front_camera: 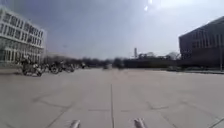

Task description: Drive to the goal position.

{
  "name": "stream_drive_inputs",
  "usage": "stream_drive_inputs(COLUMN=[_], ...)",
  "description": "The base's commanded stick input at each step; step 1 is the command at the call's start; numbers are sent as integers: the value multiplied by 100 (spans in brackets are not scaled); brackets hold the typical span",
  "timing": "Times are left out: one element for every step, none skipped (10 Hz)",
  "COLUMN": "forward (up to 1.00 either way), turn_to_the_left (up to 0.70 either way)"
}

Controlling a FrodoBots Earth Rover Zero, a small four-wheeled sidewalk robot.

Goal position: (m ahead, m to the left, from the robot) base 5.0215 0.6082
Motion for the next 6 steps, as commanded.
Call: stream_drive_inputs(forward=[85,85,85,85,85,85], turn_to_the_left=[1,1,1,1,1,1])
